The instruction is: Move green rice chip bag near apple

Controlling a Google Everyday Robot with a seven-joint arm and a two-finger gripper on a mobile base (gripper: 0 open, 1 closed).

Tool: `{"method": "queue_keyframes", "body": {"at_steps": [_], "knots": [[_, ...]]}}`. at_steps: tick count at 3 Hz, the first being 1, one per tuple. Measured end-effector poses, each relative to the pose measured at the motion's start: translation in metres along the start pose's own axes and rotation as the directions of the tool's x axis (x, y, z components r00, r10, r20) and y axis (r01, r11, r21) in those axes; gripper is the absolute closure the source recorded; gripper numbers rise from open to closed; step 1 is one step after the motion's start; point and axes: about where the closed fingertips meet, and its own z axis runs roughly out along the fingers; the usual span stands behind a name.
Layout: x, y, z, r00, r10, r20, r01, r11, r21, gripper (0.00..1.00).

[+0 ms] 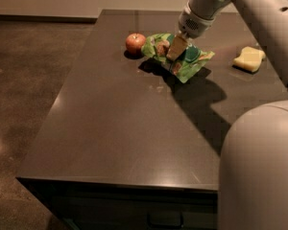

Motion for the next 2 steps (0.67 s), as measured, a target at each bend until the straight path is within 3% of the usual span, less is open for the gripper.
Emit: {"method": "queue_keyframes", "body": {"at_steps": [2], "knots": [[-0.0086,-0.0055,0.0059,1.0,-0.015,-0.008,0.015,0.9999,0.003,0.13]]}}
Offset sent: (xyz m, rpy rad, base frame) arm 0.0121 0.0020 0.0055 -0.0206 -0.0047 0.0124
